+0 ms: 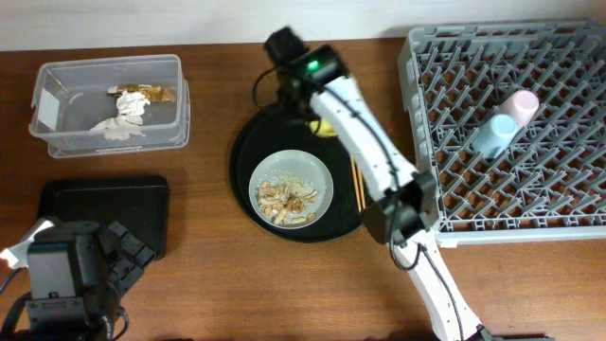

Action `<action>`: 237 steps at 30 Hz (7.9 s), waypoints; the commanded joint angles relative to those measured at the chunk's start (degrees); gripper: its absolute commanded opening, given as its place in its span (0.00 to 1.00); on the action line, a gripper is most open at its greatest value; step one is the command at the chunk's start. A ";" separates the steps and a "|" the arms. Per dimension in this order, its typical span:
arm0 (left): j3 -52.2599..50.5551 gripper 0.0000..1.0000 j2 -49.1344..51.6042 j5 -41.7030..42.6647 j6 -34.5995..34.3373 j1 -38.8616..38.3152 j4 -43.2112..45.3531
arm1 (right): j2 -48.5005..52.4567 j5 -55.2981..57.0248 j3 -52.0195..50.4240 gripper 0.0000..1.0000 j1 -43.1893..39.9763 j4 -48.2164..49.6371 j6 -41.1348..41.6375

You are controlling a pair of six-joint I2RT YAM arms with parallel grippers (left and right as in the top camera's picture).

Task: Sort waste into correct bins and load items into the dishwasher rack
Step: 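Grasp the yellow bowl with the right gripper and carry it to the rack, then lower the yellow bowl into the rack and open the right gripper, then reach the right gripper to the wooden chopsticks on the round tray, then grasp one chopstick with the right gripper and place it in the rack, then return the right gripper to grasp the second chopstick, then carry the second chopstick with the right gripper into the rack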

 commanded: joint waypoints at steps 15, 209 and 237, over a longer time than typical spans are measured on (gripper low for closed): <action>0.09 0.99 -0.02 0.00 -0.74 0.13 0.07 | -13.44 -40.92 5.88 0.04 -47.78 -10.05 -12.87; 0.09 0.99 -0.02 0.00 -0.74 0.13 0.07 | -19.30 -6.12 -37.09 0.43 -14.88 6.56 -8.81; 0.09 0.99 -0.02 0.00 -0.74 0.13 0.07 | -19.93 -6.14 -60.04 0.04 -11.80 23.43 -3.52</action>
